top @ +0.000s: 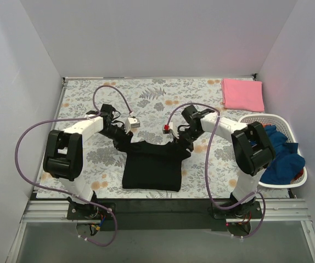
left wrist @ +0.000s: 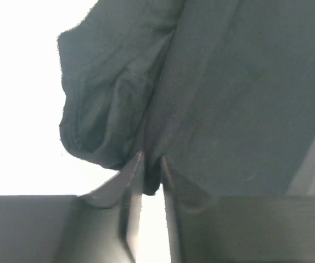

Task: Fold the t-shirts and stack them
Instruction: Fold the tshirt

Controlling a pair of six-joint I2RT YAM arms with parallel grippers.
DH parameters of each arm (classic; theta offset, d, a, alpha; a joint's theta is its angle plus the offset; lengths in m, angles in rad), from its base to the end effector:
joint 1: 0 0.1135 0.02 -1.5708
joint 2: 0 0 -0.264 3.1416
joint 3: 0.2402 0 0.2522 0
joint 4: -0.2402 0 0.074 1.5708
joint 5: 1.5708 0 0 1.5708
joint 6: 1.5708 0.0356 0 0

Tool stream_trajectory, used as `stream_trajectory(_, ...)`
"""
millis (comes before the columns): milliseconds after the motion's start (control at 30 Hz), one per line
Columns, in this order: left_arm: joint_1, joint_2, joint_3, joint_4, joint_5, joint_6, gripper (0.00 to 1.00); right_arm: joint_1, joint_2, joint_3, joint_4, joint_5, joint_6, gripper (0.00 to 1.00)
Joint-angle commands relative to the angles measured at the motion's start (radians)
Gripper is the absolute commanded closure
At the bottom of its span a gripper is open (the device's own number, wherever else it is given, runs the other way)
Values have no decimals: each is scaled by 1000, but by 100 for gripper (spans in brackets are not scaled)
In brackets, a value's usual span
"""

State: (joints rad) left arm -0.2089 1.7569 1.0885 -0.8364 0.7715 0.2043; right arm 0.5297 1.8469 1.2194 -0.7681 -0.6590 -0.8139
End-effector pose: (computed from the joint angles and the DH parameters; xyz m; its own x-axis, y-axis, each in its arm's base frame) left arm 0.2931 -0.0875 0.1689 -0.9165 0.3430 -0.2057 0.3877 0.6354 -0.6679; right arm 0.2852 0.1923 0.1717 -0.2261 -0.7984 -0.5580 -0.9553 0.0698 0.2873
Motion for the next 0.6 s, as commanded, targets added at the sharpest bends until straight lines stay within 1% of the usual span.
stream_trajectory(0, 3, -129, -3, -30, 60, 17, 72, 3, -121, -23, -17, -120, 186, 36)
stream_trajectory(33, 2, -164, 11, -32, 78, 14, 61, 1, -147, -20, -19, -154, 214, 31)
stream_trajectory(100, -9, -192, 22, -18, 116, -11, 55, -14, -155, 8, -19, -200, 267, 30)
stream_trajectory(167, -41, -194, 43, 8, 132, -26, 54, -33, -132, 46, -11, -255, 335, 32)
stream_trajectory(200, -52, -191, 51, 20, 137, -54, 54, -55, -114, 105, -5, -272, 357, 37)
stream_trajectory(233, -64, -169, 56, 35, 144, -69, 54, -68, -62, 139, 0, -315, 405, 41)
stream_trajectory(267, -90, -157, 68, 60, 143, -83, 54, -89, -33, 173, 3, -332, 432, 51)
stream_trajectory(300, -102, -145, 70, 75, 141, -92, 54, -95, 0, 240, 18, -337, 459, 56)
stream_trajectory(367, -131, -119, 54, 135, 135, -115, 54, -102, 78, 288, 45, -337, 536, 65)
stream_trajectory(400, -141, -114, 44, 160, 130, -123, 53, -102, 96, 302, 68, -332, 573, 72)
stream_trajectory(433, -148, -111, 33, 186, 123, -132, 53, -102, 127, 308, 129, -335, 606, 74)
stream_trajectory(467, -167, -108, 24, 230, 111, -132, 52, -102, 138, 304, 165, -337, 681, 76)
stream_trajectory(567, -199, -86, 1, 296, 97, -155, 51, -102, 173, 266, 312, -341, 787, 80)
